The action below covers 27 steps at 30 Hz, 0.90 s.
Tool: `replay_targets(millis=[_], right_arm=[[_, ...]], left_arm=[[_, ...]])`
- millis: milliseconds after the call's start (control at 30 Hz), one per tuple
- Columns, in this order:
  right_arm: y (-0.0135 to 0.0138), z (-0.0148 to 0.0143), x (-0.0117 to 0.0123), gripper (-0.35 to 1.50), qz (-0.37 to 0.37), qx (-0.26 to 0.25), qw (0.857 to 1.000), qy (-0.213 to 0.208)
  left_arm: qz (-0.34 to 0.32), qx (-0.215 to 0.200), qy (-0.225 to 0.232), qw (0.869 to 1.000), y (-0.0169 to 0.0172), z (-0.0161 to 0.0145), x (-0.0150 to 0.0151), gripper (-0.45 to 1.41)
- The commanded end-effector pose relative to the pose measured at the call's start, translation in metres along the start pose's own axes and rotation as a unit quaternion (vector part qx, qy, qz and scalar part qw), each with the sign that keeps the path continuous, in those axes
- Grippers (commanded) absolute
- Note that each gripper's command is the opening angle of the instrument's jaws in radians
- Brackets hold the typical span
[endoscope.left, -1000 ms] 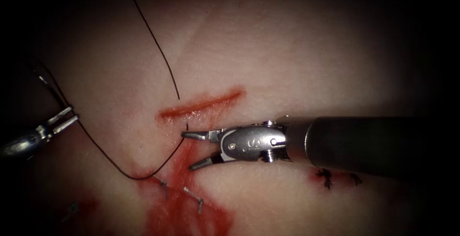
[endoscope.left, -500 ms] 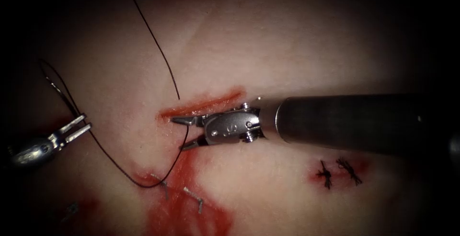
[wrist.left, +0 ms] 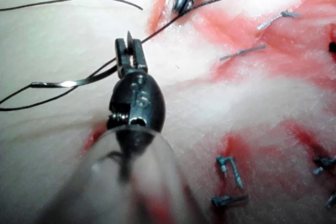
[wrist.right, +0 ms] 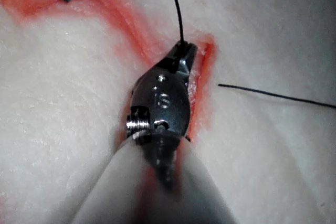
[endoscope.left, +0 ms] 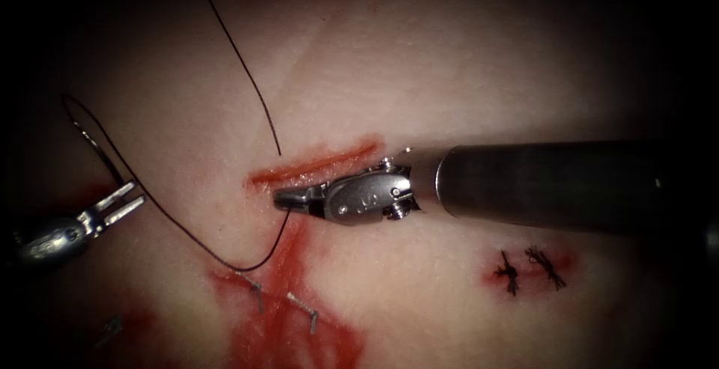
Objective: Wound Closure
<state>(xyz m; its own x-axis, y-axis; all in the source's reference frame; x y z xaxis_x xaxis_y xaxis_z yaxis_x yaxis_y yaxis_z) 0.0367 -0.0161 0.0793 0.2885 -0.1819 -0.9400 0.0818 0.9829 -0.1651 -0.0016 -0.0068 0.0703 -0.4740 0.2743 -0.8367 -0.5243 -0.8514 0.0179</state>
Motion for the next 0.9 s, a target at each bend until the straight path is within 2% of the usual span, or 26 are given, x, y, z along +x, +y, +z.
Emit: replay_targets(millis=[33, 233, 500, 900], right_arm=[[-0.0009, 0.0005, 0.0002, -0.35, 0.0, 0.006, 1.0, 0.003], [-0.003, -0.0012, 0.0025, -0.35, -0.001, 0.007, 1.0, 0.005], [-0.0077, -0.0026, 0.0067, -0.35, -0.008, 0.029, 0.999, 0.015], [-0.0126, -0.0028, 0.0136, -0.35, -0.012, 0.045, 0.999, 0.027]], left_arm=[[-0.001, -0.002, 0.001, 1.0, 0.0003, 0.0008, -0.0003, -0.45], [-0.002, -0.01, 0.008, 1.0, 0.0011, 0.001, 0.0003, -0.45], [-0.004, -0.019, 0.016, 1.0, 0.0026, 0.0017, 0.0014, -0.45], [0.001, -0.035, 0.022, 0.999, 0.0054, 0.0026, 0.002, -0.45]])
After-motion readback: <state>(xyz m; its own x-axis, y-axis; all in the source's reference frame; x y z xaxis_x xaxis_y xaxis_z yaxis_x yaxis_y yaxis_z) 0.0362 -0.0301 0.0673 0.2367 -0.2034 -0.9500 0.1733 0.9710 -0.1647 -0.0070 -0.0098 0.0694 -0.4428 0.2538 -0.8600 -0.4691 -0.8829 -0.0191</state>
